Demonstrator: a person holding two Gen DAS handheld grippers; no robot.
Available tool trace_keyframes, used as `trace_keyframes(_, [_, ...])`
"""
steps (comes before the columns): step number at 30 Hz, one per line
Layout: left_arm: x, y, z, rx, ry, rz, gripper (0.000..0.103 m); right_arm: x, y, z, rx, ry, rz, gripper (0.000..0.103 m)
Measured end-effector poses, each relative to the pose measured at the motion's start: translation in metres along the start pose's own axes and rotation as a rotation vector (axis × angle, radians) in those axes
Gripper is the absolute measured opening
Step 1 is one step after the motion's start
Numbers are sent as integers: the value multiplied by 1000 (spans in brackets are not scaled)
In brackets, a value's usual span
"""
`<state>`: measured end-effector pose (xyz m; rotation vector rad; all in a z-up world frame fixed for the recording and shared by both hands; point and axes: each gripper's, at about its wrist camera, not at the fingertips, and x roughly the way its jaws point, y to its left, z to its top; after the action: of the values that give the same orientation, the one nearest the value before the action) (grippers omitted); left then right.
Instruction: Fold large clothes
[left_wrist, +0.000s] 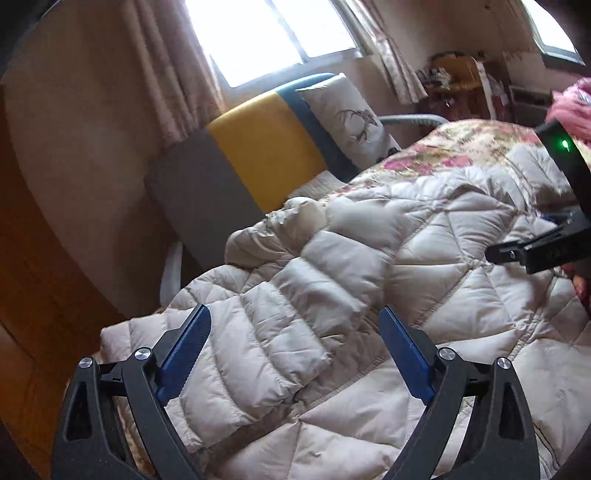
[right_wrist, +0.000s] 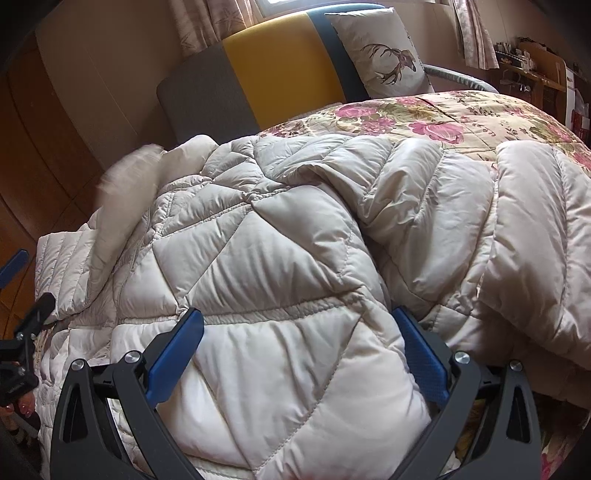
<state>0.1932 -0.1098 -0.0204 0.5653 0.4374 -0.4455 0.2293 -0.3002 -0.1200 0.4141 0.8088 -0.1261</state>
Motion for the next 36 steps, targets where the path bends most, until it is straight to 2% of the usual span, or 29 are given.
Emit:
trace_keyframes(3, [6, 49, -12, -198, 25, 42, 89, -2, 5, -1, -15, -7, -20, 101])
trace_keyframes(5, [19, 89, -26, -353, 69, 78, 68, -3, 10, -2, -36, -10, -42, 101])
trace_keyframes(6, [28, 107, -32, -420, 103, 97, 66, -5, 12, -1, -47, -11, -54, 101])
trace_keyframes(8, [42, 129, -43, -464, 145, 143, 54, -10, 19, 0, -72, -23, -90, 101])
trace_keyframes(11, [66, 155, -64, -514, 230, 177, 44, -24, 39, 5, -144, -60, -129, 101])
trace_keyframes(15, [91, 168, -88, -572, 287, 214, 44, -38, 82, 19, -265, -117, -81, 101])
trace_keyframes(19, [97, 175, -106, -639, 300, 195, 44, -21, 137, 38, -370, -98, 3, 101])
trace_keyframes(23, [100, 176, -115, -664, 291, 173, 44, 27, 176, 51, -452, -50, -69, 101])
trace_keyframes(25, [102, 180, -121, -686, 292, 159, 44, 59, 179, 56, -450, 5, -109, 101])
trace_keyframes(27, [108, 186, -129, -715, 307, 156, 44, 88, 170, 57, -433, 48, -199, 101])
trace_keyframes(29, [115, 194, -136, -754, 317, 133, 45, 111, 156, 57, -371, 95, -179, 101])
trace_keyframes(33, [121, 190, -134, -727, 327, 152, 45, 118, 149, 54, -358, 67, -180, 101])
trace_keyframes(36, [120, 188, -133, -719, 326, 159, 45, 100, 141, 58, -314, 56, -158, 101])
